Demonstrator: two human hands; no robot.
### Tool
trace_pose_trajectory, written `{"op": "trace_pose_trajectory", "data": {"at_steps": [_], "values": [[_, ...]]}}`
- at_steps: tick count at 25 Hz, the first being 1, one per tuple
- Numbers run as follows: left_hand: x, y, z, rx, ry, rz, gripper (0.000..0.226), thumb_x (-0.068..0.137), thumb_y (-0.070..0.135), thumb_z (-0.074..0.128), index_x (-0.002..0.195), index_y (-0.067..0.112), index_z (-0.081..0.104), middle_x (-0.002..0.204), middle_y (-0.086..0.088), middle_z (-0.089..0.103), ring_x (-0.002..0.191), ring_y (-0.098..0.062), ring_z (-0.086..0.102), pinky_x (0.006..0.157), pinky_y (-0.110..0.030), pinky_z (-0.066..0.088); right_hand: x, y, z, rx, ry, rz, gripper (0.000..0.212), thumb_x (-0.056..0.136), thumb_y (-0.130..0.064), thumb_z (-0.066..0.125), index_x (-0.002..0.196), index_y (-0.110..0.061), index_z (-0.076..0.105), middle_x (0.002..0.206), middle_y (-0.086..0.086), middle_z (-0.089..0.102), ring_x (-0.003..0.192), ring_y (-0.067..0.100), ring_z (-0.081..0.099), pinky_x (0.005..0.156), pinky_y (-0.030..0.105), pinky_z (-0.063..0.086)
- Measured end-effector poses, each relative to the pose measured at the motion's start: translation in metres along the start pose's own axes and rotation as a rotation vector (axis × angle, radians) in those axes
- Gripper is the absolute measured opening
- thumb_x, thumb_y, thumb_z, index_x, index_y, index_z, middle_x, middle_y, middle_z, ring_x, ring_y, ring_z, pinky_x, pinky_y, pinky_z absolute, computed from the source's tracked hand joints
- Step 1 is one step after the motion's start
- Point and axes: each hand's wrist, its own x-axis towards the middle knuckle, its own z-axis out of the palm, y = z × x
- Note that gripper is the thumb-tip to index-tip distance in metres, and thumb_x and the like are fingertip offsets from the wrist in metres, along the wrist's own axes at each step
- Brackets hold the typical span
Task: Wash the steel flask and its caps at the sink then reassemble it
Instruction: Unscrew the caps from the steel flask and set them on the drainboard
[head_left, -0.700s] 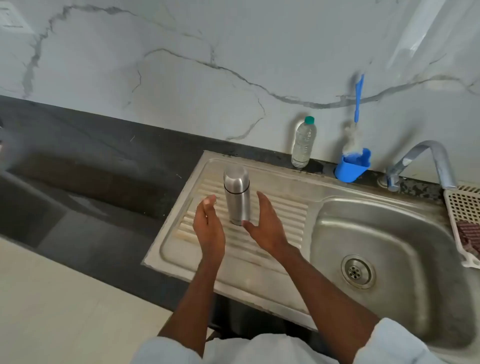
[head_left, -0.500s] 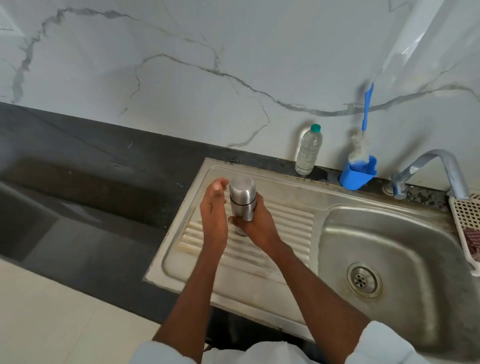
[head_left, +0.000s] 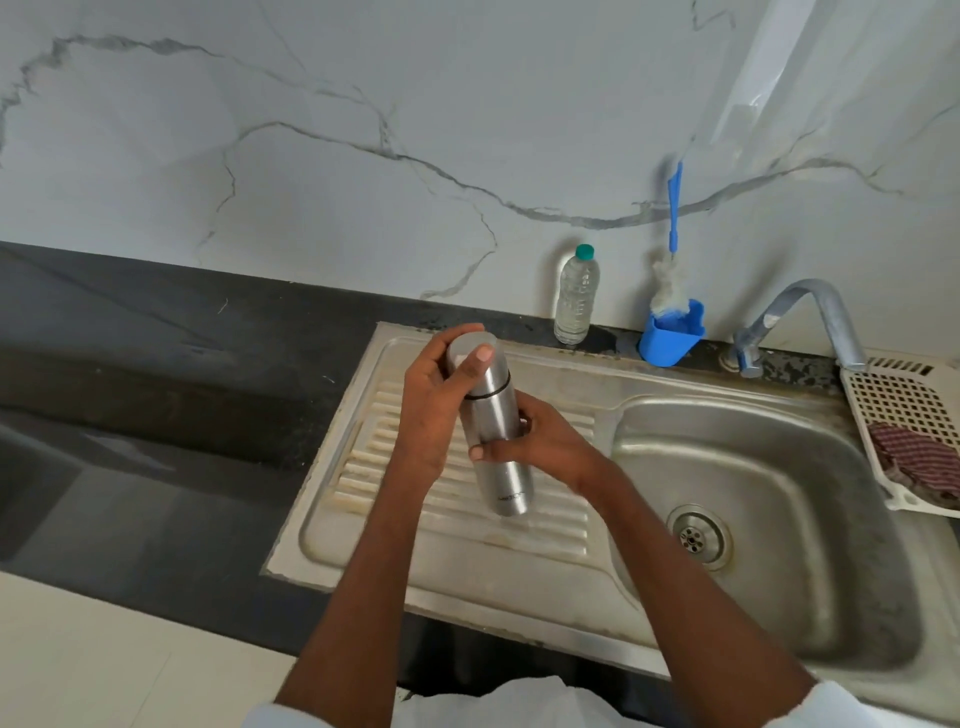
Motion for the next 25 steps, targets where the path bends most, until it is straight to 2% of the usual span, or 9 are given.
{"op": "trace_pose_trajectory", "data": {"at_steps": [2, 5, 7, 9, 13, 19, 22, 24, 25], "values": [[-0.007, 0.015, 0.011, -0.190, -0.095, -0.058, 0.047, 0.093, 0.029, 0.073, 0.131, 0.004, 0.058, 0.131, -0.020, 0.070, 0.124, -0.039, 0.066, 0.103, -0.052, 0.055, -0.021, -0.011, -0.016, 0.126, -0.104, 0.008, 0.058, 0.073, -0.033, 0.089, 0.126, -0.026, 0.067, 0.115, 0.001, 0.075, 0.109, 0.023, 0.070, 0.103, 0.050, 0.055], [-0.020, 0.035, 0.026, -0.420, -0.264, -0.101, 0.041, 0.098, 0.015, 0.061, 0.137, 0.009, 0.048, 0.142, -0.030, 0.060, 0.128, -0.040, 0.062, 0.107, -0.049, 0.052, -0.050, -0.017, -0.034, 0.399, -0.301, 0.076, 0.075, 0.073, -0.047, 0.086, 0.128, -0.002, 0.061, 0.108, 0.022, 0.068, 0.096, 0.040, 0.067, 0.093, 0.052, 0.053], [-0.026, 0.043, 0.034, -0.481, -0.364, -0.106, 0.046, 0.100, 0.015, 0.057, 0.144, 0.009, 0.047, 0.147, -0.031, 0.054, 0.130, -0.038, 0.058, 0.110, -0.048, 0.050, -0.066, -0.020, -0.045, 0.483, -0.416, 0.059, 0.082, 0.078, -0.056, 0.081, 0.130, 0.003, 0.058, 0.111, 0.028, 0.062, 0.093, 0.039, 0.064, 0.092, 0.049, 0.051], [-0.034, 0.049, 0.043, -0.474, -0.420, -0.111, 0.052, 0.100, 0.015, 0.056, 0.150, 0.008, 0.046, 0.150, -0.033, 0.050, 0.136, -0.040, 0.054, 0.115, -0.051, 0.046, -0.079, -0.023, -0.053, 0.485, -0.455, 0.010, 0.079, 0.080, -0.058, 0.078, 0.129, 0.002, 0.058, 0.110, 0.029, 0.061, 0.092, 0.038, 0.063, 0.089, 0.046, 0.052], [-0.046, 0.057, 0.061, -0.383, -0.355, -0.099, 0.061, 0.096, 0.016, 0.062, 0.152, 0.002, 0.045, 0.146, -0.035, 0.053, 0.133, -0.041, 0.057, 0.114, -0.053, 0.047, -0.095, -0.025, -0.057, 0.442, -0.320, 0.004, 0.075, 0.076, -0.053, 0.082, 0.123, 0.001, 0.060, 0.099, 0.030, 0.064, 0.084, 0.037, 0.065, 0.082, 0.045, 0.056], [-0.063, 0.055, 0.070, -0.357, -0.295, -0.073, 0.060, 0.096, 0.017, 0.061, 0.151, 0.000, 0.047, 0.130, -0.024, 0.066, 0.124, -0.038, 0.062, 0.112, -0.055, 0.049, -0.112, -0.026, -0.053, 0.450, -0.252, -0.013, 0.057, 0.083, -0.039, 0.074, 0.120, 0.001, 0.059, 0.095, 0.030, 0.064, 0.079, 0.036, 0.065, 0.077, 0.044, 0.058], [-0.067, 0.062, 0.070, -0.352, -0.290, -0.057, 0.058, 0.096, 0.017, 0.063, 0.150, 0.001, 0.048, 0.131, -0.027, 0.064, 0.123, -0.038, 0.062, 0.111, -0.055, 0.050, -0.119, -0.028, -0.050, 0.469, -0.214, -0.053, 0.053, 0.082, -0.035, 0.077, 0.118, 0.001, 0.060, 0.093, 0.031, 0.065, 0.079, 0.037, 0.067, 0.077, 0.046, 0.059], [-0.068, 0.067, 0.068, -0.330, -0.296, -0.040, 0.054, 0.096, 0.016, 0.068, 0.146, 0.005, 0.053, 0.137, -0.032, 0.060, 0.122, -0.035, 0.063, 0.110, -0.052, 0.051, -0.121, -0.035, -0.049, 0.365, -0.125, -0.078, 0.051, 0.079, -0.034, 0.082, 0.115, -0.002, 0.064, 0.093, 0.028, 0.070, 0.080, 0.037, 0.070, 0.079, 0.052, 0.061], [-0.069, 0.069, 0.069, -0.277, -0.244, -0.028, 0.051, 0.094, 0.015, 0.071, 0.142, 0.008, 0.057, 0.137, -0.030, 0.060, 0.119, -0.031, 0.064, 0.109, -0.049, 0.053, -0.120, -0.039, -0.047, 0.234, -0.018, -0.087, 0.050, 0.075, -0.036, 0.085, 0.113, -0.008, 0.066, 0.095, 0.021, 0.074, 0.083, 0.032, 0.072, 0.082, 0.054, 0.062]]}}
